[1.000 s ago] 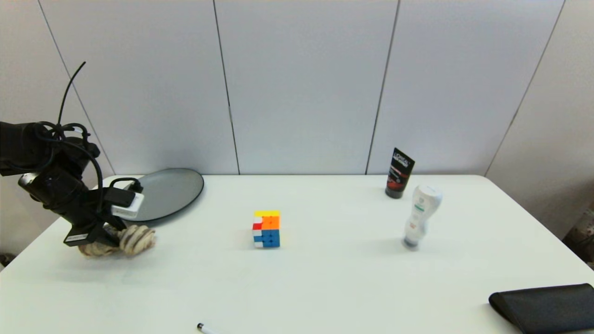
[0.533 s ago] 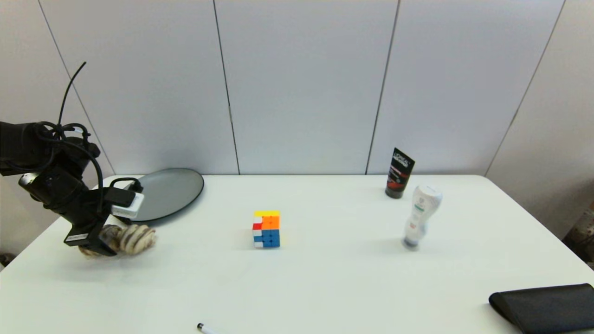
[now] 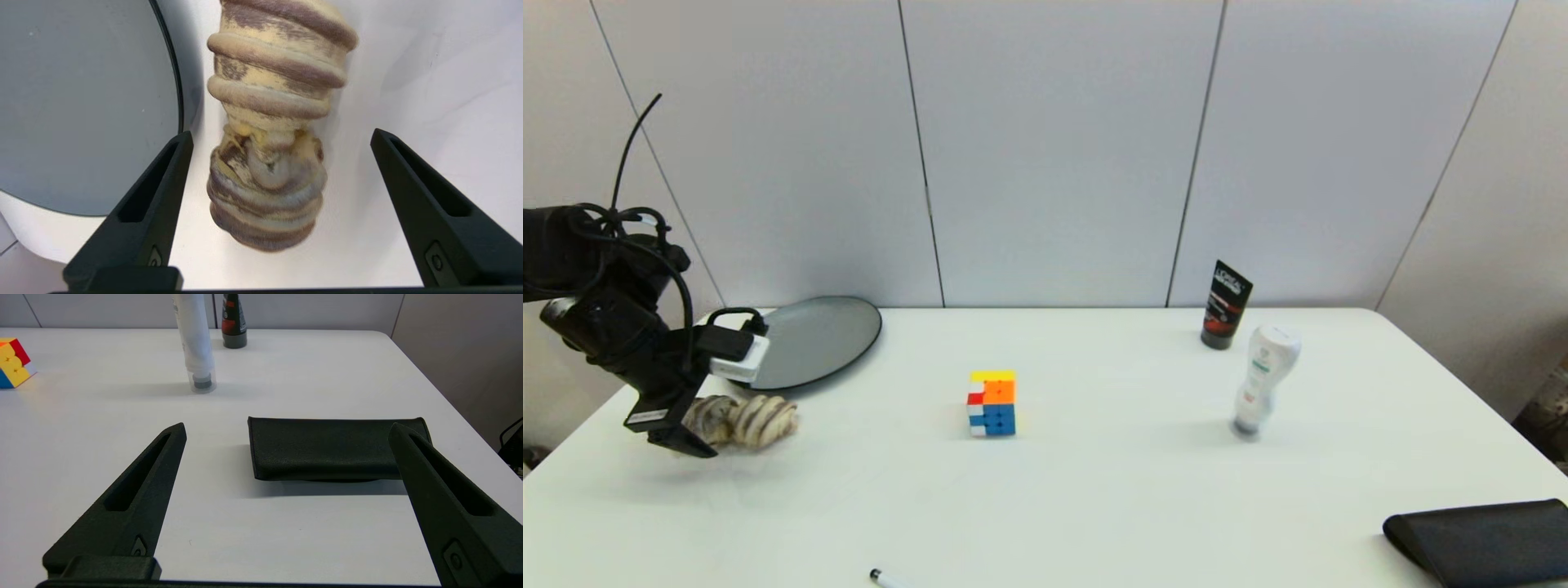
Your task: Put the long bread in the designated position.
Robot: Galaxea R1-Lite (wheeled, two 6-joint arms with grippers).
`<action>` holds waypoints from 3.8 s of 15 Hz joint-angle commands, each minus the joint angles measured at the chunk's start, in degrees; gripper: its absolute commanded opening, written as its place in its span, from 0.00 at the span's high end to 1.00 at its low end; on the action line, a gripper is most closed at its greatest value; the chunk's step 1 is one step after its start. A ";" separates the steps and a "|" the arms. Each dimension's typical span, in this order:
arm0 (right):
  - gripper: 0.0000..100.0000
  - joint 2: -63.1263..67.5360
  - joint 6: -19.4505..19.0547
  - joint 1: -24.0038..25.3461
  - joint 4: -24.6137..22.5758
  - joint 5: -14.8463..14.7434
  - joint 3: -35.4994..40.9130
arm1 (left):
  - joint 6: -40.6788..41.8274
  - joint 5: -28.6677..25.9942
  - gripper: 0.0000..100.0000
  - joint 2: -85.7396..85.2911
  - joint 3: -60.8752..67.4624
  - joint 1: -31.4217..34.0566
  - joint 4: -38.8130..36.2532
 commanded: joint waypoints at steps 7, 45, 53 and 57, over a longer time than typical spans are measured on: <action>0.00 0.00 -0.06 0.01 0.02 0.02 0.00 | -16.22 -6.67 0.00 -26.69 3.30 0.20 2.72; 0.00 0.00 -0.06 0.01 0.02 0.02 0.00 | -93.56 7.57 0.00 -115.54 86.97 -14.30 -49.22; 0.00 0.00 -0.06 0.01 0.02 0.02 0.00 | -93.91 7.65 0.00 -115.54 86.97 -14.22 -49.22; 0.00 0.00 -0.06 0.01 0.02 0.02 0.00 | -93.91 7.65 0.00 -115.54 86.97 -14.30 -49.22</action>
